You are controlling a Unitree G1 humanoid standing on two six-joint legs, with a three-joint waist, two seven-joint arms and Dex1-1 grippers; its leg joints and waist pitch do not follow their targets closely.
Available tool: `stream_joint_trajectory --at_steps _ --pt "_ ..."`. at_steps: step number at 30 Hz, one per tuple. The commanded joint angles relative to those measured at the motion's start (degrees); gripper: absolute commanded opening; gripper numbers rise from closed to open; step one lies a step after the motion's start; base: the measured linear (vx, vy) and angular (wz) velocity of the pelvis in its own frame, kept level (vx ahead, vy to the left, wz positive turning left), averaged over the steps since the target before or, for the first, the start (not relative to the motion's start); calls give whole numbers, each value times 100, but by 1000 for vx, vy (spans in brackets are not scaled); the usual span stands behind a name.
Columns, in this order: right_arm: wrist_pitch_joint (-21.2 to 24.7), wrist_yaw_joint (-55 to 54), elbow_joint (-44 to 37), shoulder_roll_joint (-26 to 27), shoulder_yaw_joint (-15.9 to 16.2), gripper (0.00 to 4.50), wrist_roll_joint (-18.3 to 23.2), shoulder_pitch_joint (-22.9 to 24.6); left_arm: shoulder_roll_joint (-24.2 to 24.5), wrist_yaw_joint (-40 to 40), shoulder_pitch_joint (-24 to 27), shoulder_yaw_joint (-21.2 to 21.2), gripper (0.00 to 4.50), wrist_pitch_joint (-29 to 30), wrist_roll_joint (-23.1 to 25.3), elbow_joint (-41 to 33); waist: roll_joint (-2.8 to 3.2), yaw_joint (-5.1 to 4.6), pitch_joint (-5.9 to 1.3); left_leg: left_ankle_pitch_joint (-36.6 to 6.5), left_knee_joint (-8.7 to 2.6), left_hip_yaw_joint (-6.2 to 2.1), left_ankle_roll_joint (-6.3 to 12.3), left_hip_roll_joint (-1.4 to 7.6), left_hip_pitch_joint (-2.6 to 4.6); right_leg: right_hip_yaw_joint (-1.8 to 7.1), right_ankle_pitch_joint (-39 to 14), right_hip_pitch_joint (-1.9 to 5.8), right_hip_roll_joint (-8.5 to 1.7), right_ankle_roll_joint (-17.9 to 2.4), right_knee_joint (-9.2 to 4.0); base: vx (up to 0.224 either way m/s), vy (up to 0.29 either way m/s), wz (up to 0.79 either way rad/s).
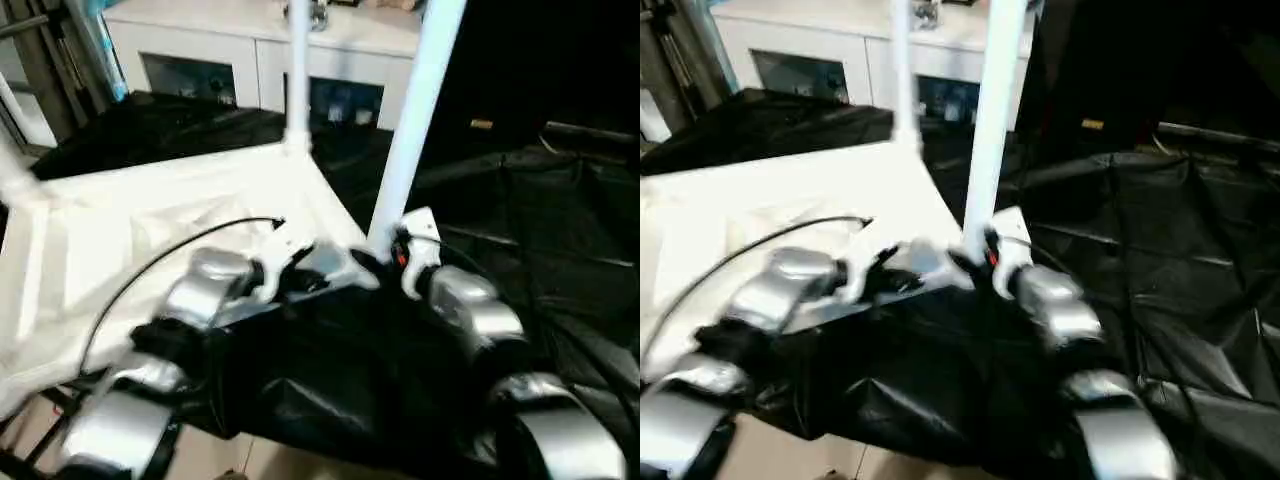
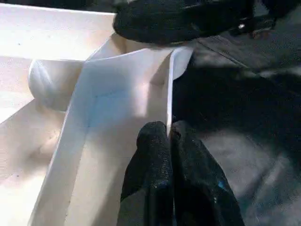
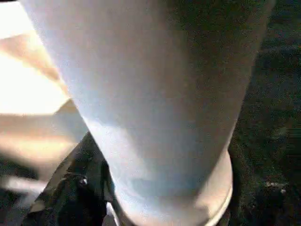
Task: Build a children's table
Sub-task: Rotate leg to tighten
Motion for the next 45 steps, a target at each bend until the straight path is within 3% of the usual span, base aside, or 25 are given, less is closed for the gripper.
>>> stream_joint_trajectory --at_steps 1,3,6,9,12,14,18,20,24,25,29,36,39,42,43,45 --pt "115 26 379 486 230 275 -42 57 -316 389 -211 66 0 -48 -55 13 22 -10 -332 -1656 -396 -2 -24 91 23 222 -1985 229 -283 -1016 -484 0 0 0" --pt "-45 193 426 554 267 331 -60 24 -385 369 -206 34 0 -77 -64 -2 27 -2 -332 -1630 -397 0 37 93 9 218 -1878 243 -283 -1039 -477 0 0 0" --pt "-85 488 390 504 309 354 -54 19 -355 80 -121 -49 0 -130 -107 -143 28 -4 -328 -1643 -401 4 94 95 3 217 -1778 255 -274 -1081 -466 0 0 0" --pt "-344 998 288 301 571 389 -239 57 -188 -375 0 -146 0 -204 -174 -320 34 4 -333 -1647 -402 -1 107 102 1 215 -1808 258 -286 -1083 -467 0 0 0" --pt "-452 1391 194 170 643 395 -260 109 -68 -655 77 -177 0 -234 -220 -429 30 -16 -348 -1463 -392 2 150 104 -17 220 -1478 281 -282 -1166 -427 0 0 0" --pt "-523 1925 32 -43 755 395 -265 195 121 -1018 181 -229 0 -325 -265 -569 21 -24 -360 -1270 -372 10 274 105 -45 217 -1070 316 -271 -1299 -381 0 0 0" --pt "-476 2834 -368 -379 848 395 -82 355 481 -1578 344 -303 0 -428 -324 -755 37 9 -382 -903 -329 34 486 124 -23 210 -338 328 -251 -1568 -298 0 0 0" --pt "-459 3020 -453 -441 858 395 -45 387 550 -1675 368 -311 0 -452 -322 -772 40 21 -376 -864 -323 51 527 138 -19 207 -234 316 -247 -1628 -278 0 0 0" --pt "-298 3773 -784 -718 1016 395 55 551 769 -2008 414 -287 0 -458 -363 -819 39 90 -357 -1119 -337 58 454 159 2 212 -687 310 -268 -1564 -312 0 0 0" --pt "-253 3974 -883 -795 1083 371 77 606 823 -2125 427 -289 0 -477 -385 -841 40 87 -352 -1152 -344 57 432 158 -1 214 -745 302 -270 -1554 -322 0 0 0" --pt "-127 4402 -1066 -942 1206 344 75 725 943 -2411 465 -300 0 -432 -459 -935 25 121 -343 -1254 -359 50 326 160 10 219 -1078 293 -281 -1448 -351 0 0 0" --pt "103 4574 -1289 -954 1235 292 134 826 1029 -2542 531 -327 0 -402 -482 -1027 29 153 -358 -1117 -354 45 285 152 2 220 -915 297 -274 -1434 -323 0 0 0" --pt "122 4140 -1142 -802 1152 287 85 792 892 -2095 448 -247 0 -394 -369 -872 19 151 -353 -1129 -356 46 268 150 3 221 -963 286 -283 -1428 -330 0 0 0" --pt "85 3571 -902 -654 1054 286 -25 696 767 -1775 366 -177 0 -326 -306 -757 17 146 -328 -1341 -379 39 190 143 19 222 -1395 270 -295 -1322 -387 0 0 0" --pt "-24 2319 -367 -364 863 285 -247 460 528 -1198 213 -78 0 -295 -200 -550 13 93 -308 -1535 -399 23 37 122 33 232 -1818 237 -307 -1227 -424 0 0 0" --pt "-52 1750 -136 -251 785 285 -331 352 431 -1002 158 -54 0 -259 -167 -486 14 40 -299 -1769 -415 -16 -134 112 70 220 -2446 215 -323 -1020 -481 0 0 0"
